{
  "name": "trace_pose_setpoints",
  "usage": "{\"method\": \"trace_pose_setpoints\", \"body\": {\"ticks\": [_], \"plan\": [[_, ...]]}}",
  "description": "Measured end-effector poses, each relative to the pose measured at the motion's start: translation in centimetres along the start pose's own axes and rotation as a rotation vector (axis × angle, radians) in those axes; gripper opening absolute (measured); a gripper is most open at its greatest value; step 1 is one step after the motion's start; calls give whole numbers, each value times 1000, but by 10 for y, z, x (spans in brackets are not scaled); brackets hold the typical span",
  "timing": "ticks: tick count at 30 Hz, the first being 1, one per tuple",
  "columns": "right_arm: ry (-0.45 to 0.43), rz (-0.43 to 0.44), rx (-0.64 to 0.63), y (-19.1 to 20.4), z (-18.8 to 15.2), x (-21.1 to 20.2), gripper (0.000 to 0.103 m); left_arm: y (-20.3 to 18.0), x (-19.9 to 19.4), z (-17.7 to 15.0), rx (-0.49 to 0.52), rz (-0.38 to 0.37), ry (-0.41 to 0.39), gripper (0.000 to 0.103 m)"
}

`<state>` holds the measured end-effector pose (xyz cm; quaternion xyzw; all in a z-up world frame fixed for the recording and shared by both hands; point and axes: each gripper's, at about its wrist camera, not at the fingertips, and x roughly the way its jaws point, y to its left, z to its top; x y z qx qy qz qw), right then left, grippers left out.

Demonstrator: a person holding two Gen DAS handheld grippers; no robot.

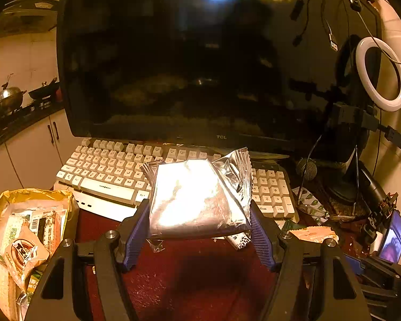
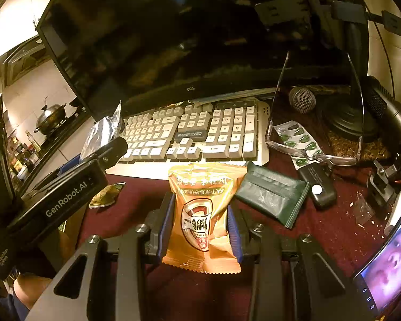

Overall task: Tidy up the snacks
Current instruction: 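Lift and hold the silver bag and orange packet above the cloth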

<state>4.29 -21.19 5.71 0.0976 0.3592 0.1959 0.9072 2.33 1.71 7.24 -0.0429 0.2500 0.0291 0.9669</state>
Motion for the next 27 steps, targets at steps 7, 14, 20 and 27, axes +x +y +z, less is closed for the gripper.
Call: {"method": "trace_pose_setpoints", "body": {"ticks": [7, 14, 20, 27], "plan": [[-12, 13, -9, 3, 2, -2, 36, 0, -2, 1, 3, 2, -12, 73], [-25, 19, -20, 4, 2, -4, 36, 1, -3, 1, -2, 9, -26, 73], [-28, 21, -22, 4, 1, -3, 36, 1, -5, 2, -4, 8, -29, 73], [-50, 27, -32, 6, 3, -6, 36, 1, -8, 4, -6, 4, -40, 73]]}}
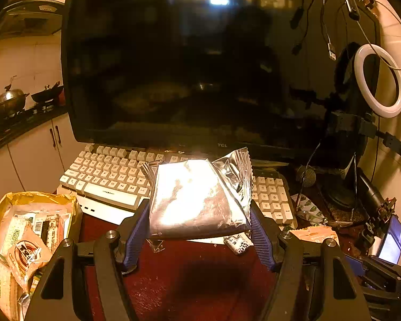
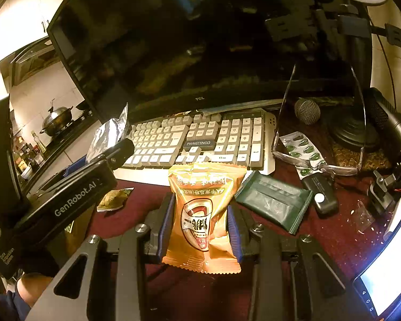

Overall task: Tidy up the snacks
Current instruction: 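Lift and hold the silver bag and orange packet above the cloth, then carry the silver bag and orange packet over the white tray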

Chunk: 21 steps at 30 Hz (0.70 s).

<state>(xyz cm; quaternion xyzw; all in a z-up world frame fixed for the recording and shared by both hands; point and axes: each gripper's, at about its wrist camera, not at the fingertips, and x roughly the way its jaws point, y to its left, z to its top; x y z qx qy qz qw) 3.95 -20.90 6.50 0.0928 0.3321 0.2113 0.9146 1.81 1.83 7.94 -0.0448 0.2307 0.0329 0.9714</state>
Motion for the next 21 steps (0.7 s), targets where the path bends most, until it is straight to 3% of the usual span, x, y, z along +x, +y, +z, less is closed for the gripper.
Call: {"method": "trace_pose_setpoints", "body": {"ticks": [8, 21], "plan": [[-41, -12, -13, 3, 1, -10, 36, 8, -22, 8, -4, 10, -28, 73], [-19, 57, -61, 43, -14, -23, 36, 48, -59, 2, -52, 23, -2, 73]]}}
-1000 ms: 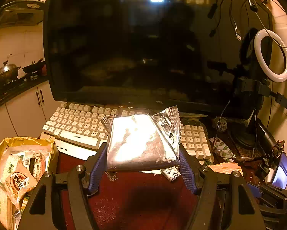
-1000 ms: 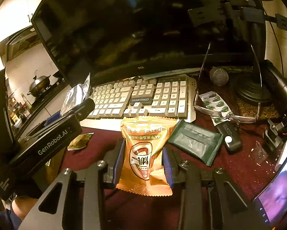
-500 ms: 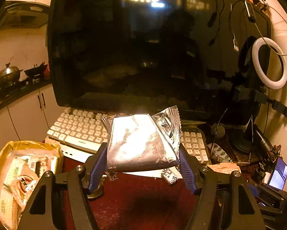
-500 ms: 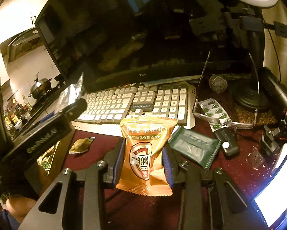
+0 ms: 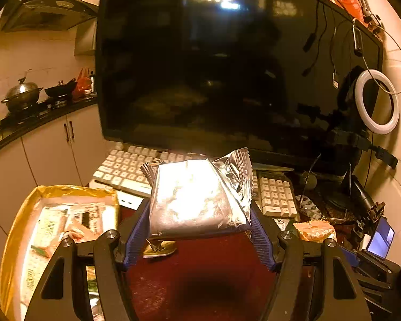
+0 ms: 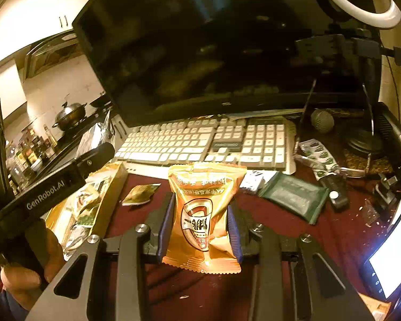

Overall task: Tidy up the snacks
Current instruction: 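Carry the silver bag and orange packet over the white tray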

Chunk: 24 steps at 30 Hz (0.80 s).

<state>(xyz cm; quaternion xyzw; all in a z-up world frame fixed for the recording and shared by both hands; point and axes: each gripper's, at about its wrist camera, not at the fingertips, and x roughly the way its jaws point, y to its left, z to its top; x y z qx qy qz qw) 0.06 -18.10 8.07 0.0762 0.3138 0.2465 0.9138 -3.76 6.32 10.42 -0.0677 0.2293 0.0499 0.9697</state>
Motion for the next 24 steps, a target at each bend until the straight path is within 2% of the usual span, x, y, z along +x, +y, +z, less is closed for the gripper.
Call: {"method": "trace_pose_setpoints", "body": {"ticks": [8, 14, 24], "plan": [[12, 32, -35, 25, -5, -2, 36, 34, -20, 2, -35, 40, -17, 73], [34, 59, -58, 45, -11, 4, 36, 71, -30, -2, -69, 108, -27, 73], [116, 166, -137, 99, -31, 23, 36, 135, -32, -16, -145, 209, 11, 73]]}}
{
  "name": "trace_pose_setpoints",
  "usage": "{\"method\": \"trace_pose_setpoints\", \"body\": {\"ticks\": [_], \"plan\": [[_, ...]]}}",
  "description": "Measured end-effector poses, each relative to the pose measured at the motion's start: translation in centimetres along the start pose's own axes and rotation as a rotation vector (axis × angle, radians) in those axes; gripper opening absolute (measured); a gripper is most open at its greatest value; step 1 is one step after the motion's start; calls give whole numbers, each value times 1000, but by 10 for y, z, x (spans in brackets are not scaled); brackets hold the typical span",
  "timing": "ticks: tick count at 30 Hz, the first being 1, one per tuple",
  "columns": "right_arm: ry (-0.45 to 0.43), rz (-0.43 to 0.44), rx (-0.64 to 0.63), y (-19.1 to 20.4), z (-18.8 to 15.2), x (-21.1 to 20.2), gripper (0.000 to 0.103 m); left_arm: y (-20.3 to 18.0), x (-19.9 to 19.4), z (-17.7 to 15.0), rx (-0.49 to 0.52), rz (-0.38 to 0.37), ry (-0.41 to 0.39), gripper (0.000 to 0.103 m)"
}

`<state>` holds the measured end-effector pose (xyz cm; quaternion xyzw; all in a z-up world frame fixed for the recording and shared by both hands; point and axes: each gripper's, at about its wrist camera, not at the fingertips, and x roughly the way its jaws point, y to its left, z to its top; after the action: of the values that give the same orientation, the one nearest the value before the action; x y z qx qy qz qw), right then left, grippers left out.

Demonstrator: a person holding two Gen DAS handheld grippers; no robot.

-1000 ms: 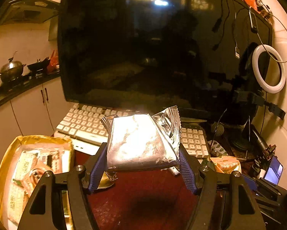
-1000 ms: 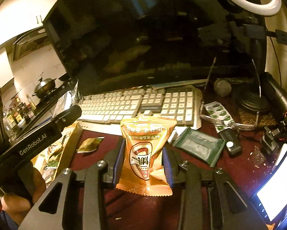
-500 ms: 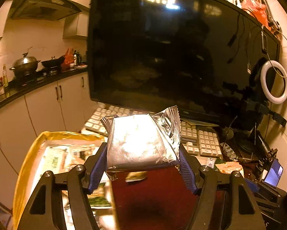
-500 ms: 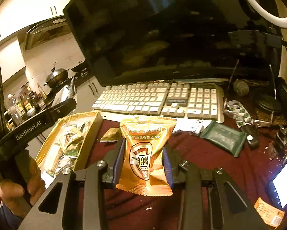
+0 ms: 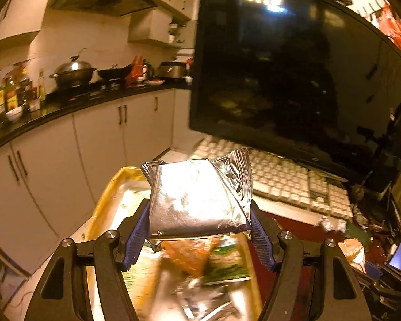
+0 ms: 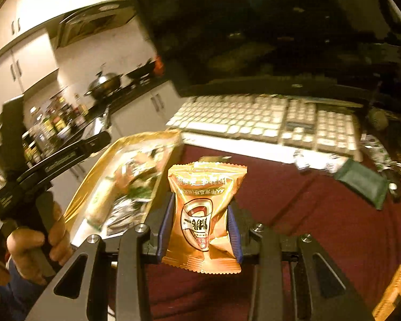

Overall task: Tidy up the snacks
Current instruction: 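Carry the silver bag and orange packet over the white tray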

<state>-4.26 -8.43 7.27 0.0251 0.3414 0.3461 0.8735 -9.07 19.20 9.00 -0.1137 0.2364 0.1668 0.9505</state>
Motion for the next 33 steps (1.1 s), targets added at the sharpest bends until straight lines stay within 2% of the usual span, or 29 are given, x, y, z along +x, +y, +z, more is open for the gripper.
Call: {"method": "trace_pose_setpoints", "body": {"ticks": [8, 13, 25, 33], "plan": [[51, 85, -90, 48, -6, 17, 36, 37, 7, -15, -14, 40, 60, 73], [114, 137, -122, 69, -8, 33, 36, 56, 13, -28, -26, 36, 116, 73], [169, 140, -181, 97, -13, 55, 36, 63, 14, -30, -21, 13, 130, 73], [183, 135, -196, 104, -13, 69, 36, 62, 12, -35, 31, 35, 162, 73]]}}
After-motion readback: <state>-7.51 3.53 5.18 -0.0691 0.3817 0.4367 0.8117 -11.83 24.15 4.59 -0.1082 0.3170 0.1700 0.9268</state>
